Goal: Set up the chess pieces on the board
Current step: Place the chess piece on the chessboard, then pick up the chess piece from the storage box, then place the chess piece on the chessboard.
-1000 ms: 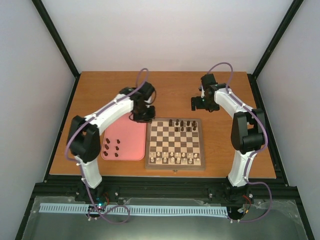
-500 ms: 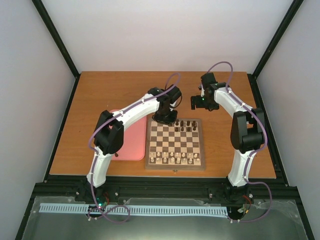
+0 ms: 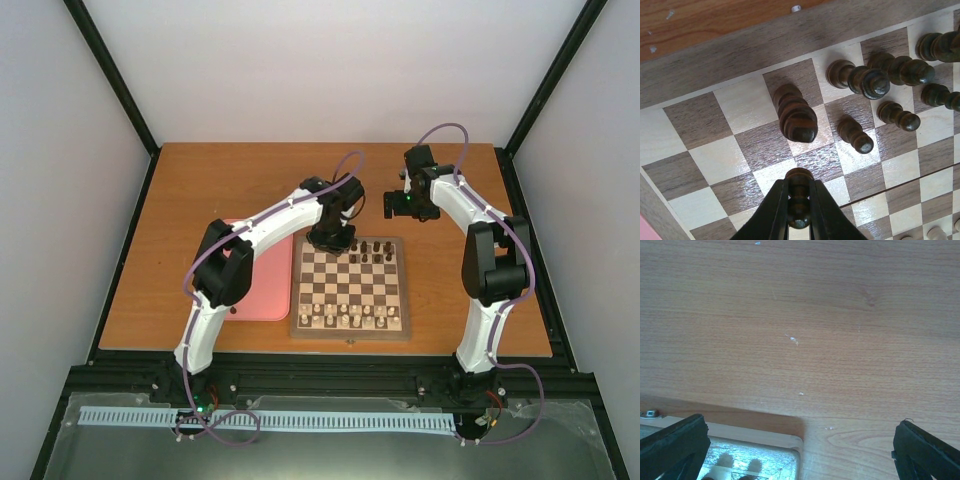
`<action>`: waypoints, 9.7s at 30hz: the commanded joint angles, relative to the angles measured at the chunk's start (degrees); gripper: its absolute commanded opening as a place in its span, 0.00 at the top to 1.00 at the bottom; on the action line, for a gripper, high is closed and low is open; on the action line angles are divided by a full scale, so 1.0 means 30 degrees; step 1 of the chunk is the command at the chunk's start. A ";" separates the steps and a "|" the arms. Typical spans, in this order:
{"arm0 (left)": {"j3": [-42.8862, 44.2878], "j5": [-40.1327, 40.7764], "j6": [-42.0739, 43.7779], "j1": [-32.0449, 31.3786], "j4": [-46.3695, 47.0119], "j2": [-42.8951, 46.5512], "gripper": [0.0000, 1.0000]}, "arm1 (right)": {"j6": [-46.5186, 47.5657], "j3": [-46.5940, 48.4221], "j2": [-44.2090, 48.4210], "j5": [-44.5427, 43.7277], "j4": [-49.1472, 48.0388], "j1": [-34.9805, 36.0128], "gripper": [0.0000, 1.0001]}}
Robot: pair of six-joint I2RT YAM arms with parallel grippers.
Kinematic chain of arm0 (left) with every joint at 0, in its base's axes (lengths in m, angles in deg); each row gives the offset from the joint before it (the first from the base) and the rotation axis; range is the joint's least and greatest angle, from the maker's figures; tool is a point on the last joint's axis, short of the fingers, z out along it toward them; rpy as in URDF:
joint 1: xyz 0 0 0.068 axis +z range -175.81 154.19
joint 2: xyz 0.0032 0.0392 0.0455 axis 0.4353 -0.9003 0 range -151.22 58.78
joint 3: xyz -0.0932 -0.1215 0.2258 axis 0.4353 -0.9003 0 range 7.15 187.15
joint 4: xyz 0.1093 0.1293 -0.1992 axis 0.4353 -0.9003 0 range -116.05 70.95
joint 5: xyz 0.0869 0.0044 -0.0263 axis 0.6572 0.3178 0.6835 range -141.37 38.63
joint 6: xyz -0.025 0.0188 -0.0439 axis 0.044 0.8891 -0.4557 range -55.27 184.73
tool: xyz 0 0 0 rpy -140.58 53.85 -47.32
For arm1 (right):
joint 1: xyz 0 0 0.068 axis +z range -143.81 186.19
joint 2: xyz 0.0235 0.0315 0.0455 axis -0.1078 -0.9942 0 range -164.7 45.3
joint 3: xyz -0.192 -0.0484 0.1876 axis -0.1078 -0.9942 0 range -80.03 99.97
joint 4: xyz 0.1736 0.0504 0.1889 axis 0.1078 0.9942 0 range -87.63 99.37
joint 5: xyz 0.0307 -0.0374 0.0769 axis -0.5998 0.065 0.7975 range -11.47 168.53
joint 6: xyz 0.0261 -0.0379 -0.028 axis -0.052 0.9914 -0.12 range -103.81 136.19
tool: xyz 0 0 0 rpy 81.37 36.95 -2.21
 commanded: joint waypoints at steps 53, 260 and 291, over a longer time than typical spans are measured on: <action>0.1783 0.0384 0.0717 -0.0600 0.0108 -0.2147 0.79 | 0.0071 0.0059 -0.0568 0.0477 -0.0287 -0.0286 0.00; 0.3284 -0.4932 0.0245 0.2769 -0.1520 -0.2170 0.62 | 0.0330 0.0059 -0.1430 0.1095 -0.0193 -0.0505 0.00; -0.7867 0.3642 -0.1299 0.8553 -0.1373 1.0201 0.40 | 0.0149 -0.0120 -0.1303 0.1622 -0.0317 -0.0444 0.00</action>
